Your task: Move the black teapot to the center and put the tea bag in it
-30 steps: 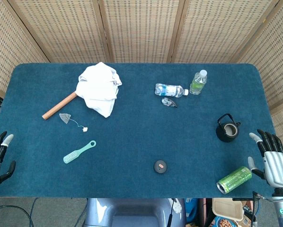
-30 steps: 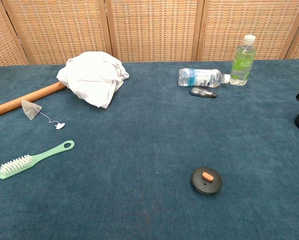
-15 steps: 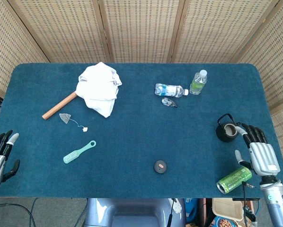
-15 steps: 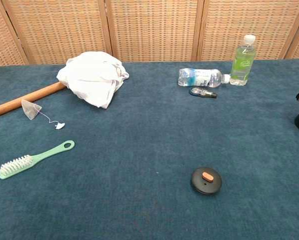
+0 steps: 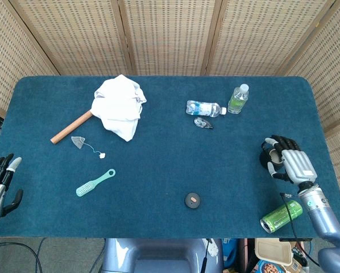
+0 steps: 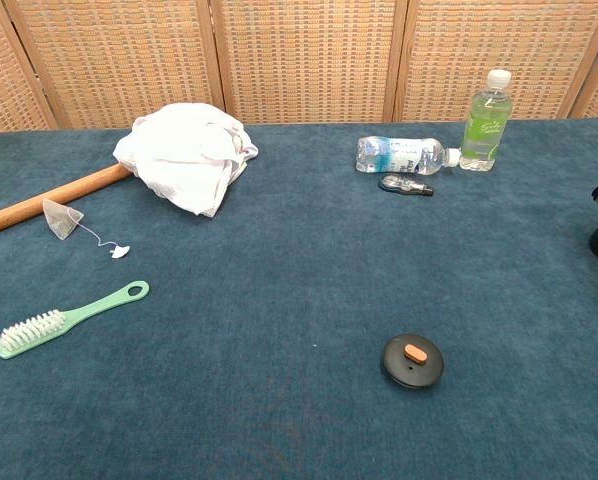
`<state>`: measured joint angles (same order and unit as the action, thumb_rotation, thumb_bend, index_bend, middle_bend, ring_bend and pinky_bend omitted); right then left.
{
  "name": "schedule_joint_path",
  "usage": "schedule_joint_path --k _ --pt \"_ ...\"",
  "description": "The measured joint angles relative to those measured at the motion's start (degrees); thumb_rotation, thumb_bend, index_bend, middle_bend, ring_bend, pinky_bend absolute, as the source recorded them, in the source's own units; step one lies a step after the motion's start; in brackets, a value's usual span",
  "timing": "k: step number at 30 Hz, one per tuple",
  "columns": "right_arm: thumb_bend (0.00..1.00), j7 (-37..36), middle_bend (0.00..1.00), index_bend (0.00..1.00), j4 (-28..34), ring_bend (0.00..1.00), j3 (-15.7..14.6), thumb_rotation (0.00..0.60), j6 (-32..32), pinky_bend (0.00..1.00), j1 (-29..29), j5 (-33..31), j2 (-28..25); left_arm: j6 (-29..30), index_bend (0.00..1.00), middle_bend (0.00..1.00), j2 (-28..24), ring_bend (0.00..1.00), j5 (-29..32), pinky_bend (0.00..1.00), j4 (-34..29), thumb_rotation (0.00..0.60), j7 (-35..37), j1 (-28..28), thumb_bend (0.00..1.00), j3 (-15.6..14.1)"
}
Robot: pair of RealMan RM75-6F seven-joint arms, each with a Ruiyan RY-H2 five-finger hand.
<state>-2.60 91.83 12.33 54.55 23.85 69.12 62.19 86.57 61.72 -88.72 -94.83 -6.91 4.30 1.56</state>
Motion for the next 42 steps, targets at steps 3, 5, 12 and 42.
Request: schedule_joint_path --k 3,5,12,42 --pt "0.69 -0.4 0.16 0.14 -1.3 0.02 0.2 0.469 -2.2 0.08 1.1 -1.1 0.0 0.0 0.03 0.00 -0.2 0.00 -0.1 0.00 -0.3 0.600 -0.2 0.1 0.48 0.1" --pt "0.69 -0.5 0.17 0.14 -2.9 0.02 0.3 0.457 -4.4 0.08 2.1 -1.9 0.1 0.1 0.03 0.00 -0.4 0.00 -0.1 0.00 -0.4 0.600 -0.3 0.1 0.48 0.1" --pt "0.69 -0.2 0.20 0.14 -9.1 0.02 0.0 0.463 -10.6 0.08 5.2 -5.1 0.4 0.6 0.03 0.00 -0.7 0.00 -0.2 0.00 -0.9 0.600 -0.2 -0.1 0.48 0.0" --pt "0.69 -4.2 0.20 0.14 -29.9 0.02 -2.9 0.462 -29.6 0.06 13.0 -10.7 5.7 2.1 0.03 0.00 -2.1 0.00 -1.1 0.00 -2.6 0.600 -0.4 -1.1 0.48 -0.5"
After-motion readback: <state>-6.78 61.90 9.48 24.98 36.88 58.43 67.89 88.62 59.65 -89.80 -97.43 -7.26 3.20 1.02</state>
